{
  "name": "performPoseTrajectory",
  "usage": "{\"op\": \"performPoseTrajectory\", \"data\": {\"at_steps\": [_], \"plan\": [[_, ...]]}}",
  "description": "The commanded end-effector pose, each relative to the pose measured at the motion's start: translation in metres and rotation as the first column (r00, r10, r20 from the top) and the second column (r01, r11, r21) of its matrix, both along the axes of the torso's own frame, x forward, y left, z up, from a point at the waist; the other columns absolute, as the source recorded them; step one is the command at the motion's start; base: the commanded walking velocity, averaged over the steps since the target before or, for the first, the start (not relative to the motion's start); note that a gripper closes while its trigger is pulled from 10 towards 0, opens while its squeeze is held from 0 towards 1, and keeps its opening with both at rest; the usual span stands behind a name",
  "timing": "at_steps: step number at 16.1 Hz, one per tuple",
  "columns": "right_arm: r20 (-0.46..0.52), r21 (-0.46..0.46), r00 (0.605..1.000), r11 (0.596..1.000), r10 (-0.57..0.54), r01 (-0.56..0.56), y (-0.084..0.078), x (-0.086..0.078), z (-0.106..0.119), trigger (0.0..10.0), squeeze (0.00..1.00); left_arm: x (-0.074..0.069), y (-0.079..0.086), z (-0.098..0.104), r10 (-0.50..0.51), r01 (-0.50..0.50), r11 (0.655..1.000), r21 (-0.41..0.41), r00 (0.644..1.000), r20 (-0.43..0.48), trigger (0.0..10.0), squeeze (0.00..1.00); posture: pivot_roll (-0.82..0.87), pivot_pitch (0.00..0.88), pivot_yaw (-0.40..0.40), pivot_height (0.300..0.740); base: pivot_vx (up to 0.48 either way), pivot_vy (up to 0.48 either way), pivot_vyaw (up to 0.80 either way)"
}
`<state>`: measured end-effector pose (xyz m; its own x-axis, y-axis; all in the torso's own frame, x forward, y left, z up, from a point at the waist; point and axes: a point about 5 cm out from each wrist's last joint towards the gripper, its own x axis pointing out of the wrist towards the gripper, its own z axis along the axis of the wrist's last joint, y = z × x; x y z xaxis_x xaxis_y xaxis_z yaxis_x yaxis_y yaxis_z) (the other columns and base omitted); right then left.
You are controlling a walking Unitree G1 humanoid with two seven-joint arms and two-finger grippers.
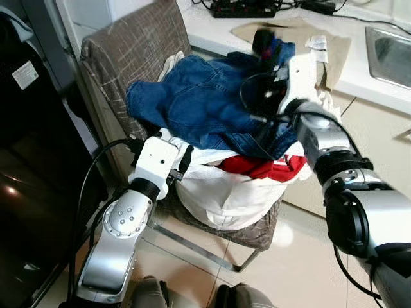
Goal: Clothes washing
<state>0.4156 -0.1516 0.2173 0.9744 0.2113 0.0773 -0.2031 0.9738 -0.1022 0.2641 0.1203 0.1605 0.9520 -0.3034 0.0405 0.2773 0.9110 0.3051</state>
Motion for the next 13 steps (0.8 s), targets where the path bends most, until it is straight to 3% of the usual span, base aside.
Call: {"op": "performPoseTrajectory", "data": {"at_steps": [1, 3, 5, 6, 7, 8, 9, 11, 13], "plan": [[0.075, -0.011, 0.997, 0.999, -0.030, 0.031, -0.008, 0.001, 0.015, 0.0, 0.00, 0.001, -0.005, -0.001, -0.019, 0.019, 1.000, -0.003, 1.000, 0.001, 10.0, 0.00, 0.11, 0.015, -0.090, 0.723, 0.000, 0.000, 0.00], [0.154, 0.030, 0.988, 0.999, -0.023, 0.019, -0.007, 0.000, 0.026, 0.0, 0.00, 0.002, -0.004, -0.001, -0.015, 0.015, 1.000, -0.003, 1.000, 0.007, 10.0, 0.00, 0.11, 0.009, -0.093, 0.723, 0.000, 0.000, 0.00], [0.101, 0.036, 0.995, 0.999, -0.013, 0.009, -0.003, 0.000, 0.015, 0.0, 0.00, 0.002, -0.003, -0.002, -0.013, 0.013, 1.000, -0.001, 1.000, 0.007, 10.0, 0.00, 0.11, 0.007, -0.093, 0.723, 0.000, 0.000, 0.00], [0.057, 0.065, 0.998, 0.997, -0.035, 0.031, -0.004, 0.000, 0.008, 2.5, 0.00, 0.002, -0.004, -0.003, -0.015, 0.015, 1.000, 0.000, 1.000, 0.007, 10.0, 0.00, 0.11, 0.004, -0.095, 0.723, 0.000, 0.000, 0.00], [-0.036, 0.145, 0.998, 0.988, -0.043, 0.048, -0.005, -0.002, -0.011, 10.0, 0.82, 0.001, -0.004, -0.004, -0.018, 0.018, 1.000, 0.001, 1.000, 0.007, 10.0, 0.00, 0.12, 0.002, -0.096, 0.723, 0.000, 0.000, 0.00], [-0.094, 0.168, 0.995, 0.985, -0.032, 0.047, -0.004, -0.004, -0.023, 10.0, 1.00, 0.001, -0.004, -0.004, -0.019, 0.019, 1.000, 0.003, 1.000, 0.006, 10.0, 0.00, 0.12, 0.001, -0.095, 0.723, 0.000, 0.000, 0.00], [-0.190, 0.211, 0.982, 0.976, -0.010, 0.051, -0.001, -0.008, -0.042, 10.0, 1.00, 0.001, -0.003, -0.004, -0.020, 0.020, 1.000, 0.005, 1.000, 0.005, 10.0, 0.00, 0.12, 0.000, -0.095, 0.723, 0.000, 0.000, 0.00], [-0.302, 0.267, 0.952, 0.963, 0.056, 0.028, 0.006, -0.013, -0.061, 10.0, 1.00, 0.000, -0.002, -0.005, -0.022, 0.022, 1.000, 0.009, 1.000, 0.004, 10.0, 0.00, 0.12, 0.000, -0.094, 0.723, 0.000, 0.000, 0.00], [-0.304, 0.268, 0.951, 0.963, 0.062, 0.022, 0.003, -0.013, -0.060, 10.0, 1.00, 0.000, -0.002, -0.005, -0.027, 0.027, 1.000, 0.013, 1.000, 0.004, 10.0, 0.00, 0.11, 0.000, -0.092, 0.723, 0.000, 0.000, 0.00]]}}
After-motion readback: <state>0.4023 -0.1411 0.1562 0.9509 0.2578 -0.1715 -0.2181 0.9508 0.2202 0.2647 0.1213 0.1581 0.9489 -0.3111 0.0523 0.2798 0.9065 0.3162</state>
